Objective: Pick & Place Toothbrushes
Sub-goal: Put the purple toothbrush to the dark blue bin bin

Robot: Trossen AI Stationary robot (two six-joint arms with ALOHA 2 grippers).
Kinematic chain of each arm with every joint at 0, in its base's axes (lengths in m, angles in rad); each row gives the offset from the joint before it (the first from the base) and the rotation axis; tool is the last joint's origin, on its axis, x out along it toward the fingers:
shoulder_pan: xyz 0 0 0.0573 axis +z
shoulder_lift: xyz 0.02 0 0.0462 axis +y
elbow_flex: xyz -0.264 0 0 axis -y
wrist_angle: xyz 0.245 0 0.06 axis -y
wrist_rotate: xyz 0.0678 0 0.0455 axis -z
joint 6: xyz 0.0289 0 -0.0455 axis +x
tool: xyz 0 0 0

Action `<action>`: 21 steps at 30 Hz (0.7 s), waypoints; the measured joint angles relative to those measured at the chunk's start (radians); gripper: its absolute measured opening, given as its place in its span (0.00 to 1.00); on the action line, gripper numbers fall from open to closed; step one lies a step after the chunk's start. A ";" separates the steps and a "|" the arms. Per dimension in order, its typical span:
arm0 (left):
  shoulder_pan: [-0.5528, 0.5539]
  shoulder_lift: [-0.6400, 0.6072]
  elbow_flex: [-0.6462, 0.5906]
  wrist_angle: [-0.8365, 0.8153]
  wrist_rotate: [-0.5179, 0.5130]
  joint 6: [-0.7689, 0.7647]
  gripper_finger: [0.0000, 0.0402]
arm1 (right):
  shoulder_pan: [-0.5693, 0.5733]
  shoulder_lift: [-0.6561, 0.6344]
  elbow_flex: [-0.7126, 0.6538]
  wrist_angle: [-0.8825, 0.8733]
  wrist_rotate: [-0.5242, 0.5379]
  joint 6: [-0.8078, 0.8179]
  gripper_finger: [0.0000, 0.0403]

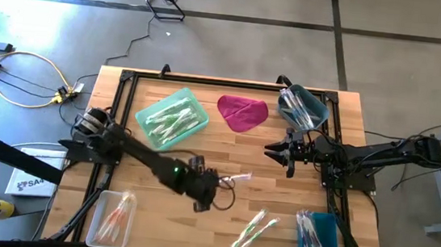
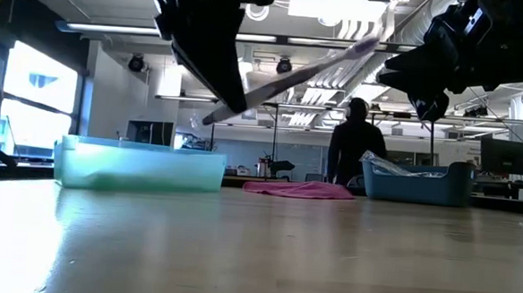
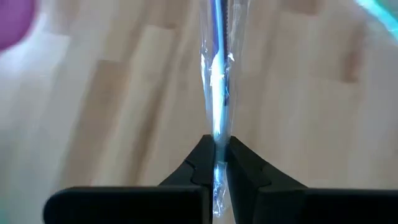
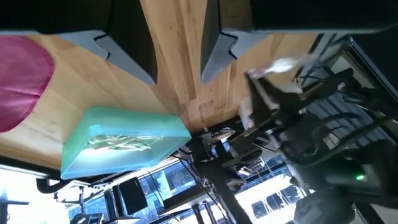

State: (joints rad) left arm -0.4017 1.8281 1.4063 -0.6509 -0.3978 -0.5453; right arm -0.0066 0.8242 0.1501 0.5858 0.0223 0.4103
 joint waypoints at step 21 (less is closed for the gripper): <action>0.284 -0.096 0.000 0.136 0.067 0.254 0.04 | 0.000 0.000 0.000 0.003 0.001 0.038 0.29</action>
State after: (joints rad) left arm -0.1174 1.7318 1.4064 -0.5144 -0.3305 -0.2912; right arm -0.0067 0.8238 0.1501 0.5883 0.0232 0.4484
